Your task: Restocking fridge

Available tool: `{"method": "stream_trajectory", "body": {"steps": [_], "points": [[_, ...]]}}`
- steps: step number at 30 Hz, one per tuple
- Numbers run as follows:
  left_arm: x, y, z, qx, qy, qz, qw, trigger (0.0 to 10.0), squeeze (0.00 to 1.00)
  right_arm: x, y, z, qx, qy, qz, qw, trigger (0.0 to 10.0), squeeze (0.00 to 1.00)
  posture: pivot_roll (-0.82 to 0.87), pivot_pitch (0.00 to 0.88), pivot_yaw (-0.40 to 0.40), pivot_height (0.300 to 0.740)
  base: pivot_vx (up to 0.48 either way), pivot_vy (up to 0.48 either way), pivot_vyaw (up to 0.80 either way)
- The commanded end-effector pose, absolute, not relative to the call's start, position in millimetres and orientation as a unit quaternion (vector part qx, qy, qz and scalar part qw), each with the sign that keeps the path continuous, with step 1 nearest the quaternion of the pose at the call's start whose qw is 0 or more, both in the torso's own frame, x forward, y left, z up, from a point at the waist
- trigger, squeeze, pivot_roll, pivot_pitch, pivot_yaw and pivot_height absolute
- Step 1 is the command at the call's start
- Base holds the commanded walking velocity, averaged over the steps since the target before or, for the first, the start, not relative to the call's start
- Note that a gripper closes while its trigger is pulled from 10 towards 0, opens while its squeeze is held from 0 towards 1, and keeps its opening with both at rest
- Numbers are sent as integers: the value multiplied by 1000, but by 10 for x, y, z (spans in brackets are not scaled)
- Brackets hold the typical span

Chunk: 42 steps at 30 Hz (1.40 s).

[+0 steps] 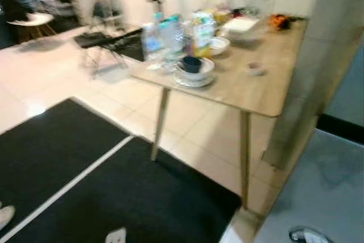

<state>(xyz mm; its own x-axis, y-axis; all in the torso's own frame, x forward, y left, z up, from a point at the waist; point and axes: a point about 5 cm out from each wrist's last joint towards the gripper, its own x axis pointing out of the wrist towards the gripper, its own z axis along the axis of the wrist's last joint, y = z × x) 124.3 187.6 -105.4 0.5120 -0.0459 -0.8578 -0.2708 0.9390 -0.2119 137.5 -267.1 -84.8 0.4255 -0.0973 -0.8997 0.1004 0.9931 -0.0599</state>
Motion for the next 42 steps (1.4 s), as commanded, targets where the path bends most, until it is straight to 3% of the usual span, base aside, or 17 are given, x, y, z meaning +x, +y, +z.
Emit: {"method": "stream_trajectory", "body": {"steps": [1,18,33,42], "points": [[1307,1880,-1034,-156,484,61,859,10000,0,1370,-2633,-862,7,536,-54,842,10000,0,-126,0,-8,740,0,0,788],[1317,1839,-1038,-154,489,60,856,10000,0,1394,-2609,-860,2,536,-40,843,10000,0,-136,0,-9,740,0,0,779],[1257,1882,-1056,-169,498,74,847,10000,0,1461,-2432,-890,6,537,-23,843,10000,0,-124,0,-1,740,0,0,780],[1267,1878,-1052,-171,498,66,848,10000,0,1488,-2410,-888,3,534,-24,845,10000,0,-120,0,-6,740,212,0,0]]}}
